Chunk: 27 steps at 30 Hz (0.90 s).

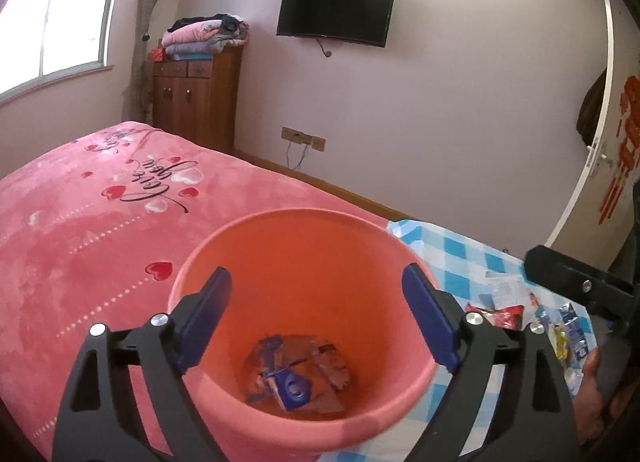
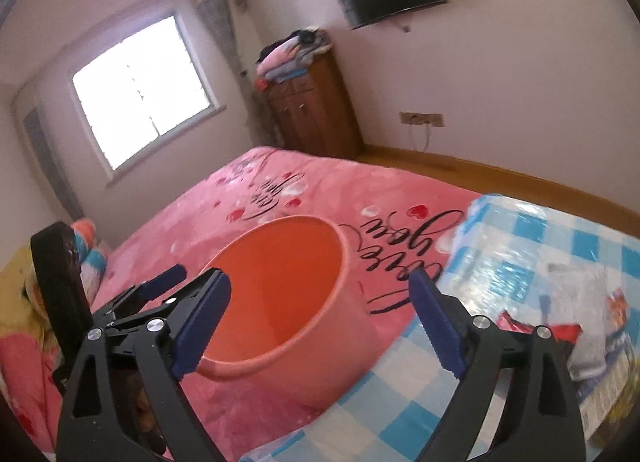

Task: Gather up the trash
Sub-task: 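Open both grippers to drop the items into the bucket, then move both tools from the bucket back over the cluttered table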

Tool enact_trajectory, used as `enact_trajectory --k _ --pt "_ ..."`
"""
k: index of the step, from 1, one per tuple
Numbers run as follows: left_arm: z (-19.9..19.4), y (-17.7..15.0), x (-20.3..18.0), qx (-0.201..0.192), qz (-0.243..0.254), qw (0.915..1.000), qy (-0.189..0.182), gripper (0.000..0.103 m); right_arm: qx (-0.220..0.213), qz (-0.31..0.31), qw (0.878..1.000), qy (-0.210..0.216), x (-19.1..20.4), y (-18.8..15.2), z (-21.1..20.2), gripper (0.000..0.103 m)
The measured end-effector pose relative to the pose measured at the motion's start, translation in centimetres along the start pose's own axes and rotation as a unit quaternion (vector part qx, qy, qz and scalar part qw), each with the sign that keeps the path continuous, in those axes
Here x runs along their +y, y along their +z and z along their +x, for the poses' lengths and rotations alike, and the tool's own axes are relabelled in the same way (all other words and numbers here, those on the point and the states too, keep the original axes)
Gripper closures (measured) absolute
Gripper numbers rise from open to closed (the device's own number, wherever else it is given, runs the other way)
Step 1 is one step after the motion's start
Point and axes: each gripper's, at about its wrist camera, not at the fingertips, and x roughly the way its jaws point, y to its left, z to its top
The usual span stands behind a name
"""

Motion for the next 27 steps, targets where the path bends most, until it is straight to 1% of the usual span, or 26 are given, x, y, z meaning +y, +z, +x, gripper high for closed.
enact_trajectory --k 4,6,8,10,13,18,24,27 --pt "-0.8 -0.3 -0.9 -0.009 0.007 0.9999 -0.007 0.011 -0.018 0.009 0.999 -0.028 -1.4 -1.6 -2.6 0.014" --pt "-1.1 -0.4 -1.2 -0.01 0.005 0.9998 -0.018 0.011 -0.026 0.012 0.999 -0.045 -1.9 -2.5 -3.8 0.013" --pt "-1.3 -0.7 -1.7 -0.01 0.003 0.9995 -0.029 0.011 -0.031 0.018 0.998 -0.052 -2.4 -3.3 -4.7 0.009" --pt "-1.5 -1.0 -2.5 -0.011 0.006 0.9991 -0.04 0.01 -0.035 0.02 0.997 -0.062 -2.8 -4.2 -5.6 0.009" --pt "-1.8 -1.5 -3.7 -0.011 0.015 0.9983 -0.056 0.01 -0.04 0.016 0.996 -0.081 -3.1 -5.4 -6.7 0.009" --pt "-2.3 -2.5 -6.1 -0.013 0.035 0.9965 -0.074 0.01 -0.047 0.018 0.994 -0.1 -3.6 -7.2 -8.1 0.009" --pt "-2.6 -3.8 -8.3 -0.009 0.05 0.9939 -0.098 0.01 -0.057 0.02 0.99 -0.129 -5.0 -9.3 -9.8 0.009" --pt "-2.6 -4.4 -9.5 -0.006 0.055 0.9929 -0.105 0.01 -0.061 0.03 0.989 -0.135 -5.9 -10.1 -10.5 0.009"
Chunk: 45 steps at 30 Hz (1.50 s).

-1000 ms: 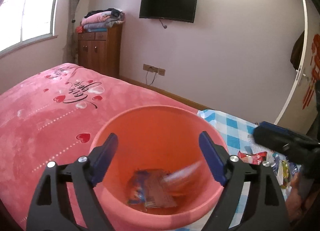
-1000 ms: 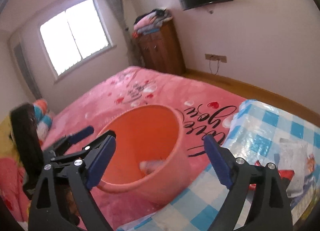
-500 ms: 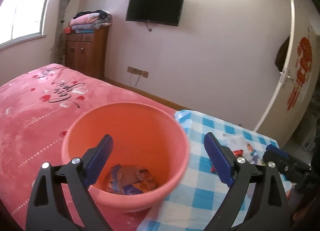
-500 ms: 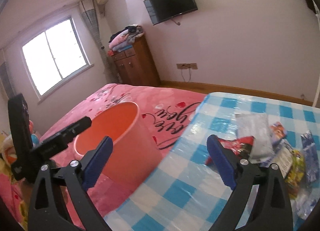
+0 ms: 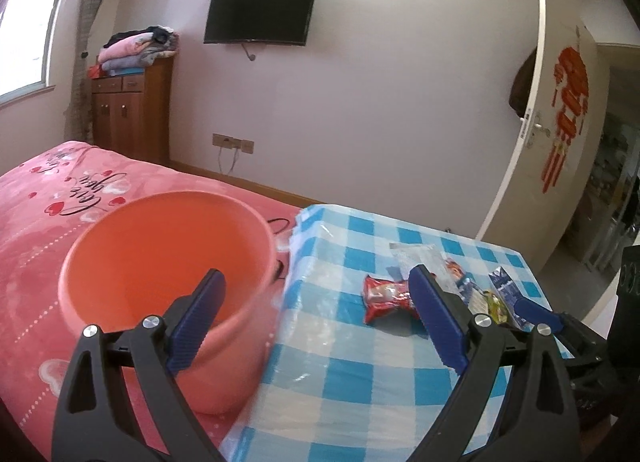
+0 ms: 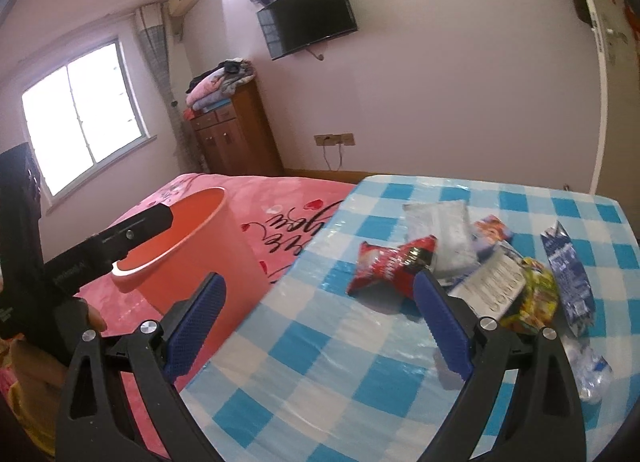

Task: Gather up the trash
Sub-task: 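Move both tools from the bucket back over the cluttered table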

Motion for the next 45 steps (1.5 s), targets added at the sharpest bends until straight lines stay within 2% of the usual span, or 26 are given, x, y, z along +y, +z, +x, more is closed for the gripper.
enact_trajectory --k 15,26,45 --pt "1.6 -2.2 -5.1 0.03 0.035 0.9985 -0.03 0.01 -0.019 0.02 0.999 -0.027 -3.6 -2.2 -2.1 0.009" --pt "3.6 -3.7 -8.7 0.055 0.064 0.9958 -0.035 0.01 -0.022 0.054 0.998 -0.037 -7.2 -3.5 -2.9 0.009" --pt "7.3 -6.0 -15.1 0.102 0.123 0.9859 -0.051 0.01 -0.027 0.128 0.99 -0.059 -14.8 -5.6 -4.0 0.009"
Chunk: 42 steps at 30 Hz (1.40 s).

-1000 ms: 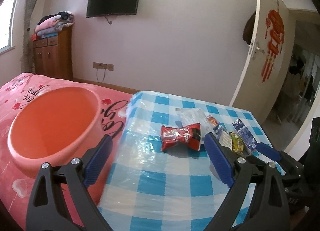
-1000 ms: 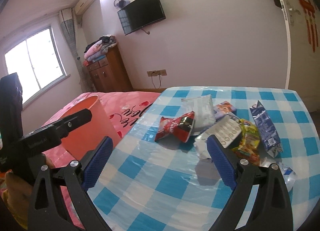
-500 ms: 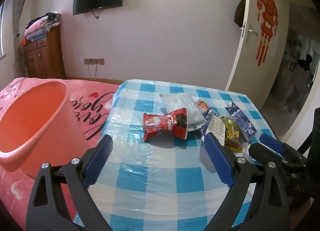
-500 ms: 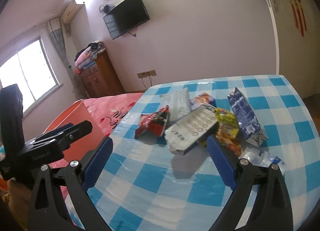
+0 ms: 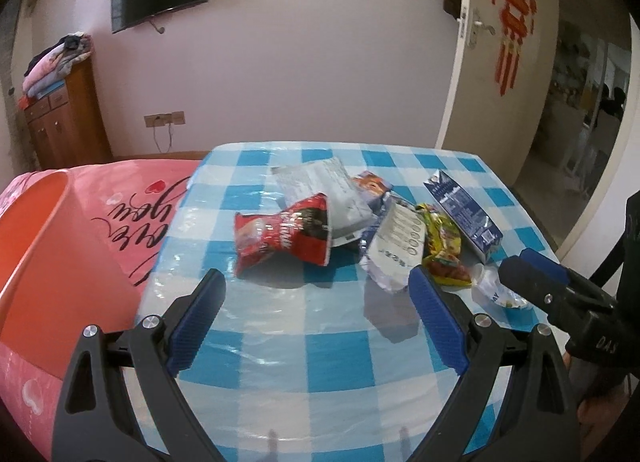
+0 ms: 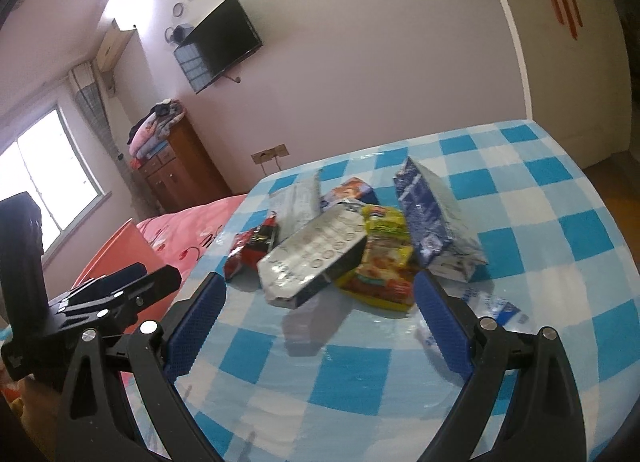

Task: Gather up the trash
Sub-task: 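Move both tools from the bucket back over the cluttered table, then close the left gripper on the white carton while the right gripper grasps the clear bottle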

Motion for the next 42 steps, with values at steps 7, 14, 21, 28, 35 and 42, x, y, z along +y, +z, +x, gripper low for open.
enact_trajectory --k 7,14,21,28,35,42 --pt "1.8 0.3 -2.6 0.016 0.028 0.9994 -0.01 0.01 -0.004 0.025 1.0 -0.01 -2.9 0.4 -0.1 0.009" --pt "3.8 1.0 -5.3 0.028 0.068 0.9971 -0.019 0.01 -0.005 0.052 0.998 -0.021 -5.9 0.6 -0.2 0.009" --pt "6.7 2.1 -7.4 0.046 0.112 0.9924 -0.021 0.01 -0.006 0.083 0.996 -0.022 -9.1 1.2 0.2 0.009" --pt "9.6 3.1 -8.7 0.07 0.15 0.9861 -0.003 0.01 0.011 0.137 0.99 0.031 -11.7 3.0 1.9 0.009" --pt "11.8 3.1 -9.6 0.103 0.185 0.9773 0.002 0.01 0.038 0.181 0.98 0.069 -13.3 3.4 4.3 0.009" --pt "13.5 3.4 -9.4 0.119 0.19 0.9744 0.013 0.01 0.054 0.195 0.975 0.087 -13.9 3.5 6.1 0.018"
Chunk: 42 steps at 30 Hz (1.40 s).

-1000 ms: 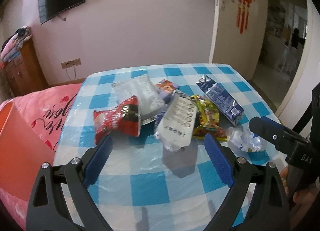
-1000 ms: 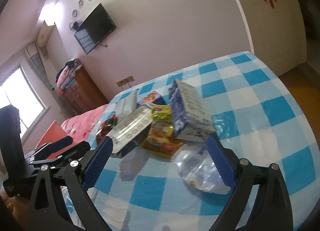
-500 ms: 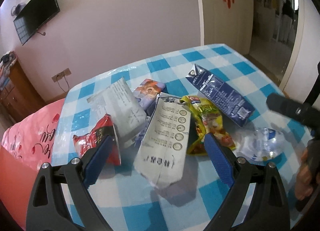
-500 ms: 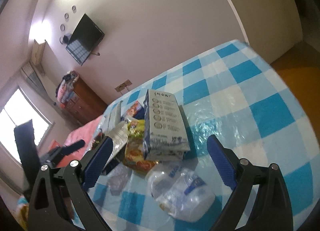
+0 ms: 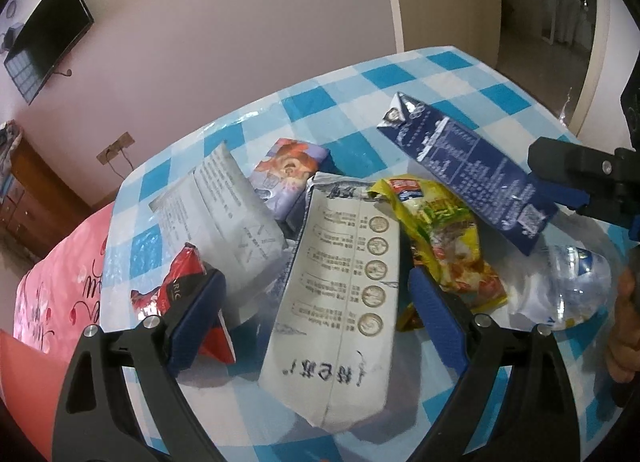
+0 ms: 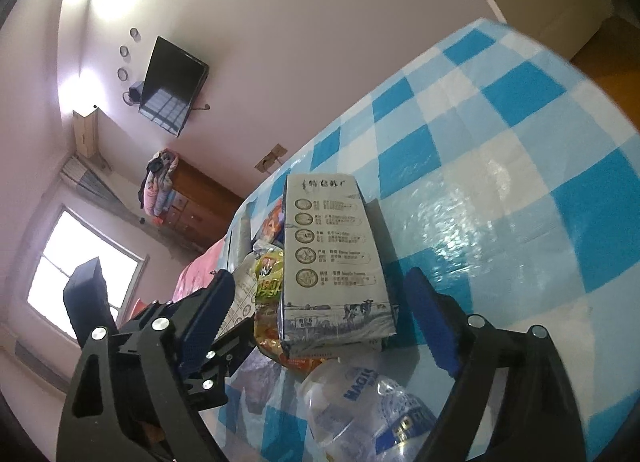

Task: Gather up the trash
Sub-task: 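Close the left gripper on the white carton while the right gripper grasps the clear bottle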

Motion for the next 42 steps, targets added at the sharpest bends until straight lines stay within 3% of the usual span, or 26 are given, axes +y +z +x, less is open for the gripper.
enact_trajectory --k 6,8,14,19,21,25,30,42 --pt "0.7 0.0 0.3 0.005 -0.01 0.9999 0.002 0.01 0.004 -0.012 1.0 -0.003 0.4 -0.2 0.6 0.022" --pt "0.7 0.1 0.2 0.004 -0.01 0.9999 0.003 0.011 0.006 -0.015 1.0 -0.005 0.4 -0.3 0.8 0.029" --pt "1.0 0.1 -0.1 0.008 -0.015 0.9998 -0.005 0.021 0.012 -0.008 1.0 0.006 0.3 -0.5 1.1 0.038" --pt "1.3 -0.1 -0.4 0.011 -0.019 0.9998 0.001 0.027 0.018 -0.016 1.0 0.004 0.4 -0.7 1.1 0.038" --pt "1.3 -0.1 -0.4 0.009 -0.025 0.9997 -0.003 0.034 0.018 -0.018 1.0 0.003 0.5 -0.8 1.1 0.038" --pt "1.2 -0.3 -0.4 0.007 -0.034 0.9994 -0.006 0.035 0.02 -0.023 1.0 0.001 0.5 -0.9 0.9 0.037" --pt "0.7 -1.0 -0.1 -0.002 -0.051 0.9986 -0.011 0.035 0.009 -0.042 0.999 -0.015 0.9 -1.3 0.0 0.026" --pt "-2.2 -3.4 1.0 -0.019 -0.084 0.9958 -0.028 0.035 0.084 -0.173 0.979 -0.069 1.9 -3.8 -2.0 0.021"
